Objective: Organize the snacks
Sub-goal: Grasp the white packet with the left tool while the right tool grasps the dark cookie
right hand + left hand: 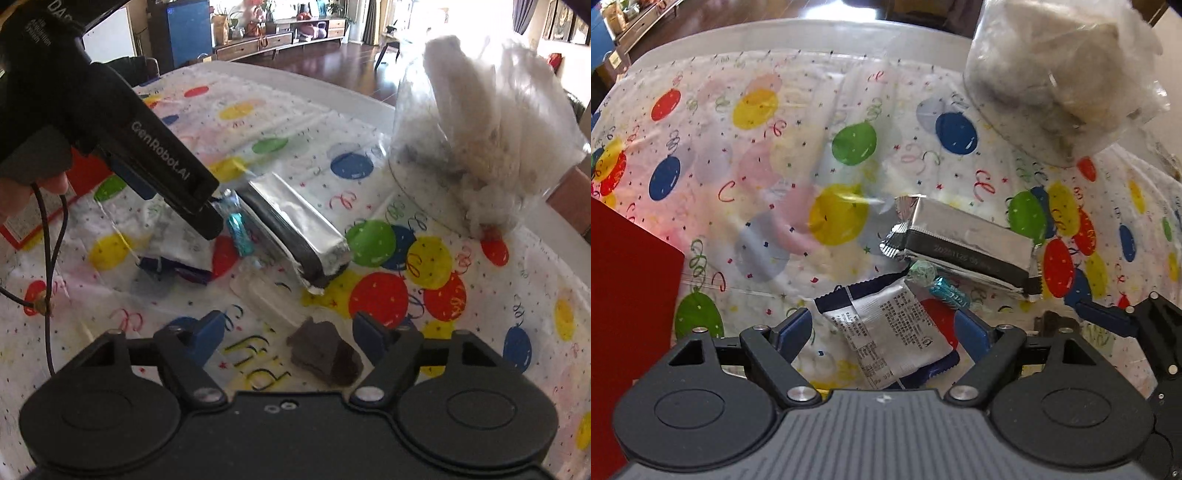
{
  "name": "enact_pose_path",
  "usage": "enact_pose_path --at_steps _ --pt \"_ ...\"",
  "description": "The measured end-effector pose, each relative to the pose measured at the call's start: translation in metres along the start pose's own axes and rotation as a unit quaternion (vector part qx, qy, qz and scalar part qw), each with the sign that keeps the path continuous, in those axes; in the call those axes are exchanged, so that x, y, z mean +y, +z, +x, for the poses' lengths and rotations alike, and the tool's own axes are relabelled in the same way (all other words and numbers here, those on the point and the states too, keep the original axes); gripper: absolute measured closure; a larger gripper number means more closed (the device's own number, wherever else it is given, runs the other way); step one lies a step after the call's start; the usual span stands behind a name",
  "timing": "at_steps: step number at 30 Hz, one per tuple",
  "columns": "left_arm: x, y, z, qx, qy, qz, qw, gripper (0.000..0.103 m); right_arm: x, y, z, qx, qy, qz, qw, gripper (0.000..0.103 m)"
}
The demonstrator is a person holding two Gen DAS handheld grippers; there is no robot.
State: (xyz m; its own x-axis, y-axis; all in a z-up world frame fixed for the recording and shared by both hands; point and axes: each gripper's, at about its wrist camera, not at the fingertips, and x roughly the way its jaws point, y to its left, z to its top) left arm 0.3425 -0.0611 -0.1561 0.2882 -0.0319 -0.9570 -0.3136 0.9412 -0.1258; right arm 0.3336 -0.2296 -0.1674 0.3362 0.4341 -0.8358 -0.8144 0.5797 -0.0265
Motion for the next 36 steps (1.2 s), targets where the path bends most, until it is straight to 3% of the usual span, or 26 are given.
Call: enact_pose_path --at_steps 12,16,19,27,36 --pt "-0.006 0.001 0.017 0.005 0.028 -0.009 0.9996 0.02 -0.006 -0.008 0.012 -0.003 -0.013 -0.012 1.0 0.037" --pt "-0.007 -0.003 0.014 -0.007 0.041 -0.002 0.9991 0.031 -0.005 -0.01 0.008 -0.005 -0.001 -0.001 1.0 0.058" --pt "-0.005 -0.007 0.012 -0.015 0.041 0.005 0.999 0.038 0.0 -0.013 0.005 -0.01 -0.011 -0.001 1.0 0.063" --pt "0.011 -0.02 0.002 -0.026 0.005 0.008 0.9996 0.047 0.02 -0.027 -0.01 -0.014 -0.041 0.046 0.998 0.064" --pt "0.033 -0.047 -0.017 -0.035 -0.034 0.019 0.9986 0.049 0.039 -0.044 -0.038 -0.018 -0.064 0.125 0.99 0.064"
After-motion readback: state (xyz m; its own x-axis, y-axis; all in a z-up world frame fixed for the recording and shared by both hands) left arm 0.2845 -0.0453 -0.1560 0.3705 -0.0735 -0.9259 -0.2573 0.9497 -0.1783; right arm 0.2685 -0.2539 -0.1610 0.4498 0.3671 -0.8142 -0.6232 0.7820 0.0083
